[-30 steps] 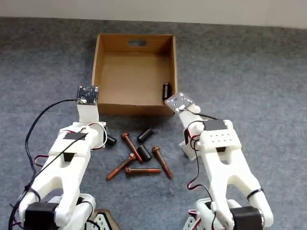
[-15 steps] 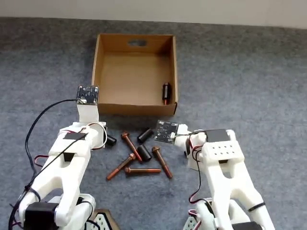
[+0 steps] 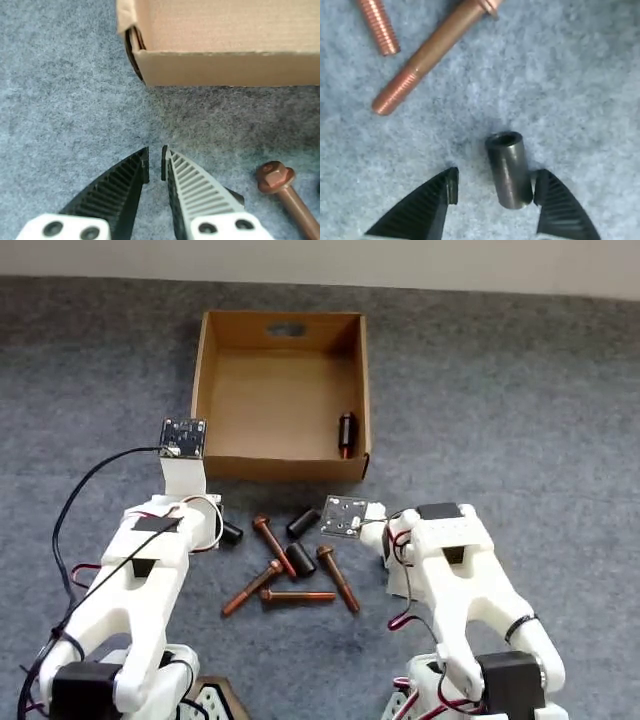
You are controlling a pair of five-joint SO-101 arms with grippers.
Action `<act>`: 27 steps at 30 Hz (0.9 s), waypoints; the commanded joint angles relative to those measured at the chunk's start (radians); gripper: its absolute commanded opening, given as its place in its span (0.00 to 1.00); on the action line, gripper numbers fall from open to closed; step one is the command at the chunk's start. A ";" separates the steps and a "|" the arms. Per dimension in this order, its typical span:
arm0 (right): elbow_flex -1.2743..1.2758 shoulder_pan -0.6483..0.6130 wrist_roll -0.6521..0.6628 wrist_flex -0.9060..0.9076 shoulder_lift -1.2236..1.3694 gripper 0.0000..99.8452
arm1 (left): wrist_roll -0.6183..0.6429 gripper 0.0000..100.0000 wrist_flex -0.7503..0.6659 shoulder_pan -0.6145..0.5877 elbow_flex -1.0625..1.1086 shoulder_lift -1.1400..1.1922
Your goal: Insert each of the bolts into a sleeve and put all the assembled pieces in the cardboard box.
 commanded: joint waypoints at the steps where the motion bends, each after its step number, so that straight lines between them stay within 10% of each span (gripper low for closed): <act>1: -0.018 -0.002 -0.017 -0.004 -0.002 0.18 | -0.008 0.07 -0.014 0.016 -0.019 0.001; 6: -0.081 0.002 -0.227 -0.002 -0.018 0.00 | -0.008 0.07 -0.014 0.016 -0.019 0.001; 17: -0.087 0.061 -0.624 -0.001 -0.096 0.01 | -0.008 0.07 -0.014 0.016 -0.019 0.001; 27: -0.094 0.193 -0.638 0.001 -0.024 0.18 | -0.008 0.07 -0.014 0.016 -0.019 0.001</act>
